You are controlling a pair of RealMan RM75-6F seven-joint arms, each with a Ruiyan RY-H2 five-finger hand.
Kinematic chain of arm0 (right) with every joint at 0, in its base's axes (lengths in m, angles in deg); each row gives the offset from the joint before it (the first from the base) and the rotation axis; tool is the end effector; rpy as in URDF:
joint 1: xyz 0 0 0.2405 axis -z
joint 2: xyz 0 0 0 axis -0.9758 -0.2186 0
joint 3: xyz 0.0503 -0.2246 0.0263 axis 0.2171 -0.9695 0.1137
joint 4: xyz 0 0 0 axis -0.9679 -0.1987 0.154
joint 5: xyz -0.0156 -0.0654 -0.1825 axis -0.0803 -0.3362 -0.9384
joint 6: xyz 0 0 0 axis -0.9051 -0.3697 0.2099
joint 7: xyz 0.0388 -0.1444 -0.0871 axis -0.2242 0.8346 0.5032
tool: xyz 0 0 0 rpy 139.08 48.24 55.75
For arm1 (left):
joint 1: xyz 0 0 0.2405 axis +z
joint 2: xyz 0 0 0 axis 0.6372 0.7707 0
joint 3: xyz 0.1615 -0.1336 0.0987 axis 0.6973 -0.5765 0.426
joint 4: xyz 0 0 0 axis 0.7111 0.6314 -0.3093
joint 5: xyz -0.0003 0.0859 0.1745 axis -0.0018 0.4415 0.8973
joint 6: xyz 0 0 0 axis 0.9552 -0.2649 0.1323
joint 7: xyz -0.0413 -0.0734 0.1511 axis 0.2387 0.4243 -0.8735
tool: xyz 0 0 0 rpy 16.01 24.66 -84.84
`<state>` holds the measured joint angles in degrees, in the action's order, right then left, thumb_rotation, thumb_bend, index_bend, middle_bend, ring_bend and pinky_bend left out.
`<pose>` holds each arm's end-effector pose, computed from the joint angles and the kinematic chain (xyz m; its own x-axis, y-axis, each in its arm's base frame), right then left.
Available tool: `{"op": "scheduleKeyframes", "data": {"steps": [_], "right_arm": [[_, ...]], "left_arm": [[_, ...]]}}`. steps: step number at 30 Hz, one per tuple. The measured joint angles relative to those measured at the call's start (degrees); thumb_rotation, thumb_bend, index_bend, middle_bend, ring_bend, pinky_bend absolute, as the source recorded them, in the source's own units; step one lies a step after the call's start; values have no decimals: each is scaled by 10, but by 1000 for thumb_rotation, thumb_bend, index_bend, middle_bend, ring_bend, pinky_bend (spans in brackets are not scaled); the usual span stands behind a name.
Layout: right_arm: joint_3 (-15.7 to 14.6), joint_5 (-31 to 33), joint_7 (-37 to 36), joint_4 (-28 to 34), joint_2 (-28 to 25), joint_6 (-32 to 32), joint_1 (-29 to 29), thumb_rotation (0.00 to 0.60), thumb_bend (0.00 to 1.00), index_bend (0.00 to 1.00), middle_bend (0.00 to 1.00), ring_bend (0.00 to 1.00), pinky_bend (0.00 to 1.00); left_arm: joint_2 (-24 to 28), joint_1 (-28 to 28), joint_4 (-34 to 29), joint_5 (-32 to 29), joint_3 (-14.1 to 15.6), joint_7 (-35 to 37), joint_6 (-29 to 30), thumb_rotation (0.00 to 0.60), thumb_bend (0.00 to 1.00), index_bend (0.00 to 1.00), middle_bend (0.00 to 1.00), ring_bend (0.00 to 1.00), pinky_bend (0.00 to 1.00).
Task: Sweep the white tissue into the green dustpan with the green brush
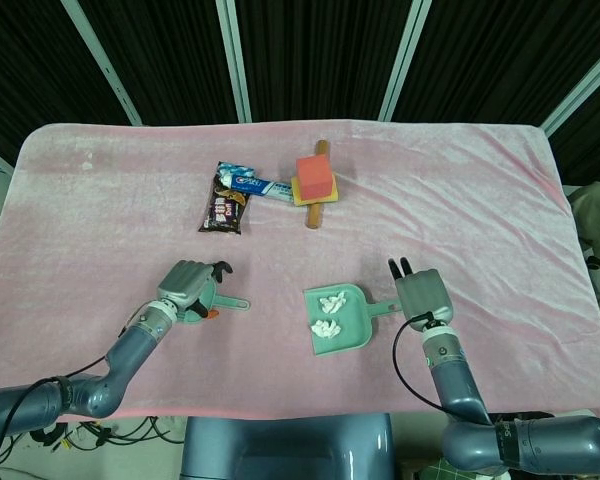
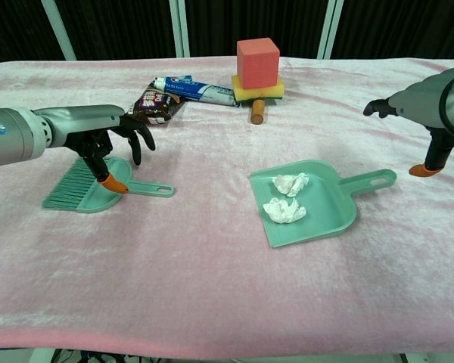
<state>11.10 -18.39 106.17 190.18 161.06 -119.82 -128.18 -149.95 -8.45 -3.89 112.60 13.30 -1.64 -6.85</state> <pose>-0.1381 -0.3164 0.0396 0.7870 -0.2979 0.5402 -0.6053 -0.2041 0.7694 -0.1378 0.3511 -0.0256 0.3942 0.4691 0.7903 0.9129 -0.2988 -0.2780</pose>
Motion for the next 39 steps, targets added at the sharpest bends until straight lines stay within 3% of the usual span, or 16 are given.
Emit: {"op": "scheduleKeyframes", "data": {"steps": [4,6,8,11,14,15,18,21,25,28,34,39], "right_arm": [[-1,-16,-4,6,-8,-4,3,600,201,33,103,657,760],[-2,-28,-8,9,-15,-7,6,600,200,32,103,617,736],[-6,-47,-16,13,-25,-12,13,600,200,22,103,515,652],[-12,-76,-44,20,-47,-18,29,600,197,4,81,376,547],[-18,-107,-88,25,-70,-22,50,600,180,0,3,110,290],[-20,-120,-106,25,-77,-23,58,600,173,0,0,71,257],[-32,-179,-183,21,-99,-28,89,600,139,0,0,3,224],[-50,-256,-277,12,-122,-36,130,600,121,0,0,0,201],[-84,-369,-397,-12,-154,-64,206,600,118,0,0,0,194],[-105,-416,-457,-38,-169,-93,263,600,118,0,0,0,194],[-112,-446,-513,-102,-170,-141,329,600,118,0,0,0,193],[-92,-445,-554,-130,-157,-169,363,600,119,0,0,0,193]], "left_arm": [[4,11,-10,9,-10,13,31,600,132,218,322,675,859],[13,20,-22,24,-12,19,52,600,128,218,321,562,745],[25,30,-35,43,-12,23,71,600,123,218,310,460,635],[52,51,-57,86,-6,29,108,600,97,201,221,221,393],[85,81,-82,133,6,38,157,600,52,146,97,45,197],[102,97,-94,150,13,42,179,600,45,133,75,24,172],[150,144,-120,189,36,49,236,600,10,89,19,0,119],[189,194,-140,216,60,59,290,600,0,28,0,0,92],[219,257,-151,242,91,71,352,600,0,1,0,0,44],[226,301,-147,263,108,83,400,600,0,0,0,0,27],[230,369,-92,288,128,109,459,600,0,0,0,0,11],[226,395,-40,289,116,140,483,600,0,0,0,0,12]]}}
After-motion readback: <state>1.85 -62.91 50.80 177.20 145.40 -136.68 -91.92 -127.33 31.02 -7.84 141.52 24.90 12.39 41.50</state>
